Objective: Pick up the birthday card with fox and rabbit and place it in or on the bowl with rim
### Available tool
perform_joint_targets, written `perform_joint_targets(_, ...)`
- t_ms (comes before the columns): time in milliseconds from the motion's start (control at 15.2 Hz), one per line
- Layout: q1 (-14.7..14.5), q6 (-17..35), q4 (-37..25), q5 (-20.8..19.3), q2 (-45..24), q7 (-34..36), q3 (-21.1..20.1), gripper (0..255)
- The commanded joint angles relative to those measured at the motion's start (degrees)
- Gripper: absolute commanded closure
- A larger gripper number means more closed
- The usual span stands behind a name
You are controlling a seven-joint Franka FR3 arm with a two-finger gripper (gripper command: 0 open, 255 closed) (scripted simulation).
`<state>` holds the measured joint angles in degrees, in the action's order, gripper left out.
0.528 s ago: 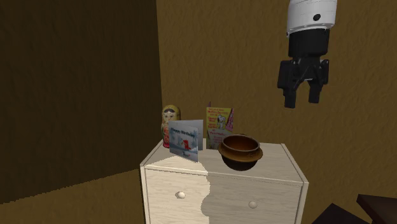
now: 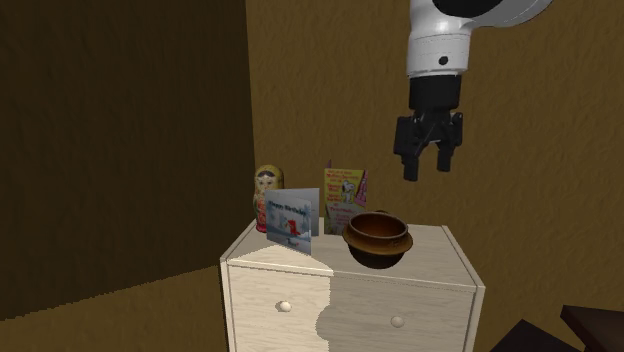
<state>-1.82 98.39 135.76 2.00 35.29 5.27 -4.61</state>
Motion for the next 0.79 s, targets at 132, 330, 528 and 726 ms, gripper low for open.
perform_joint_targets(132, -0.5, 6.5, -3.2, -0.9, -8.2, -2.4, -0.4, 0)
perform_joint_targets(330, -0.9, 10.6, -6.1, -1.5, -14.2, -3.8, -0.9, 0)
perform_joint_targets(528, -1.3, 14.1, -9.7, -2.3, -20.3, -5.1, -1.4, 0)
perform_joint_targets(726, -1.7, 17.1, -13.9, -3.3, -26.4, -6.3, -2.0, 0)
